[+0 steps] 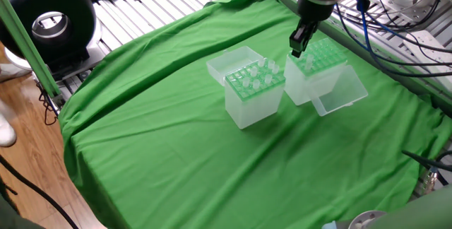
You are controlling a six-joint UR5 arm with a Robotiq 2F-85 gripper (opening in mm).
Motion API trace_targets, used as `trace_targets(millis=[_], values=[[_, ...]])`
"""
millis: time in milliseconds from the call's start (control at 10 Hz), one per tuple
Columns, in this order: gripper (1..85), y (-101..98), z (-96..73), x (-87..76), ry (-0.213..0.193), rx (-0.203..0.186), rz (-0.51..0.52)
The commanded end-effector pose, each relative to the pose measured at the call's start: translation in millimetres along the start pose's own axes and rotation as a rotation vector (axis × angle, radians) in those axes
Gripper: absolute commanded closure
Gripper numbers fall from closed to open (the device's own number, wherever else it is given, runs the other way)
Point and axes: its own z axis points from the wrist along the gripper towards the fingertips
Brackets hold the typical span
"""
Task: Insert a large pipette tip into the holder for large pipette tips
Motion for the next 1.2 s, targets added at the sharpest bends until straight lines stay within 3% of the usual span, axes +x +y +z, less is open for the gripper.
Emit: trace_targets(millis=[0, 200, 600, 1100], values=[[57.3, 5.5, 0.7, -2.3, -0.009, -0.012, 0.019], [58.0, 8.4, 1.8, -2.6, -0.011, -0.023, 0.032], [69.0, 7.7, 4.1, -3.5, -0.018, -0.023, 0.037], [80.3, 1.4, -14.3, 4.5, 0.024, 0.008, 0.038]])
